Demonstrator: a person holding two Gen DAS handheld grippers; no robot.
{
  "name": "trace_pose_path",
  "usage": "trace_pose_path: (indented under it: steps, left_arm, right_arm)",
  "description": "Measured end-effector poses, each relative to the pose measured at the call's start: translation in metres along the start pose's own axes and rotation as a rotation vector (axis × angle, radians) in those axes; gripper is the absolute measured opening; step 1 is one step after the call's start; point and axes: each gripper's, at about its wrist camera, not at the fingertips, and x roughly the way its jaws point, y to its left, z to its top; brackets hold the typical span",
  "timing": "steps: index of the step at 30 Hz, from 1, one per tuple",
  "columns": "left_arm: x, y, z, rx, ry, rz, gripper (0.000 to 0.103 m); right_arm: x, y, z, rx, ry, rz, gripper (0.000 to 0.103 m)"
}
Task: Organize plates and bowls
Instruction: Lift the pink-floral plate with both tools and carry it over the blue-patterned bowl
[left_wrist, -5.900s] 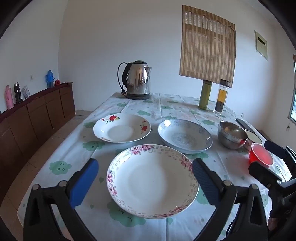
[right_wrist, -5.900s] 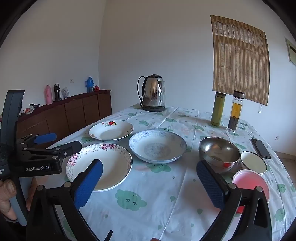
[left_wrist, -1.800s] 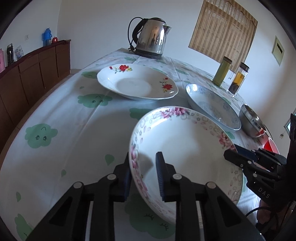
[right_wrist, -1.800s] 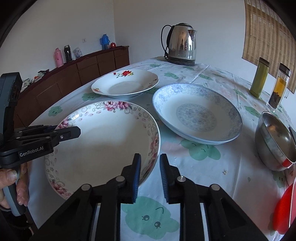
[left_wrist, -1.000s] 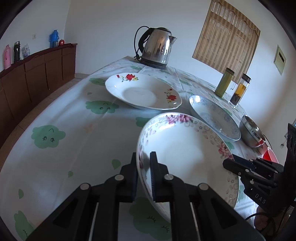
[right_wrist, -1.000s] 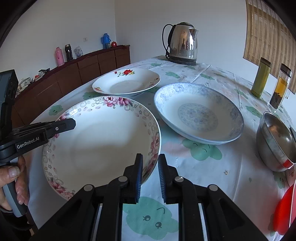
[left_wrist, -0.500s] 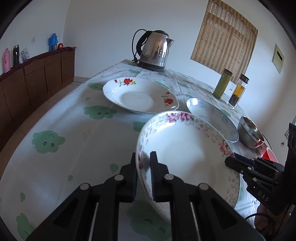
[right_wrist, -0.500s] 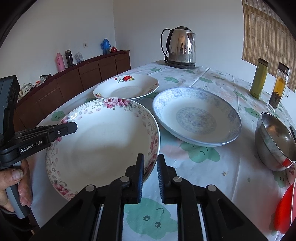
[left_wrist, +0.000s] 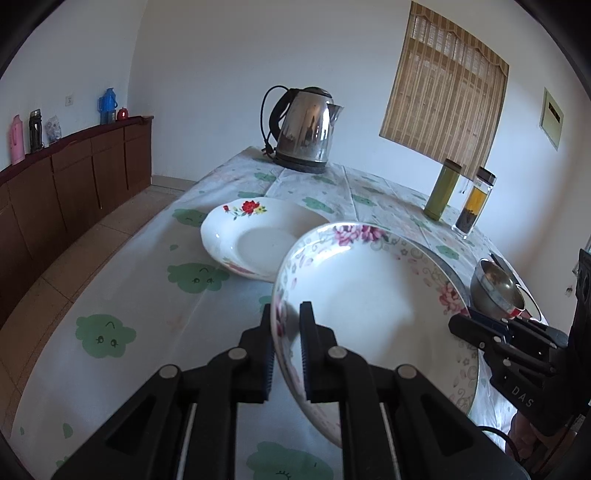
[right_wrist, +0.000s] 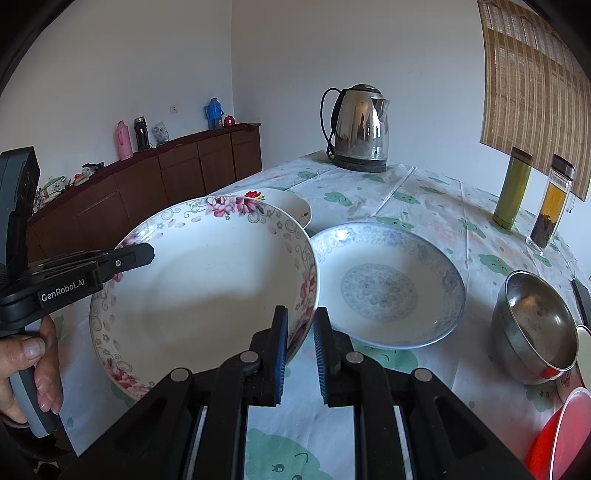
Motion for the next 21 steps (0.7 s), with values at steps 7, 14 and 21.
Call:
trace_pose_path:
  steps: [7,14,21]
  left_arm:
    - [0.006,-0.016,0.014,0.037,-0.01,-0.01,0.009]
    - [0.01,-0.034,0.035,0.091,-0.039,-0.013,0.008]
    - [0.018,-0.044,0.045,0.105,-0.047,-0.019,0.008]
  right_arm:
    - [-0.002,-0.014,0.003,0.029,-0.036,-0.023,0.015]
    - [-0.005,-0.029,0.013,0.048,-0.065,-0.049,0.015]
    - [-0.002,-0.043,0.018,0.062,-0.082,-0.067,0.015]
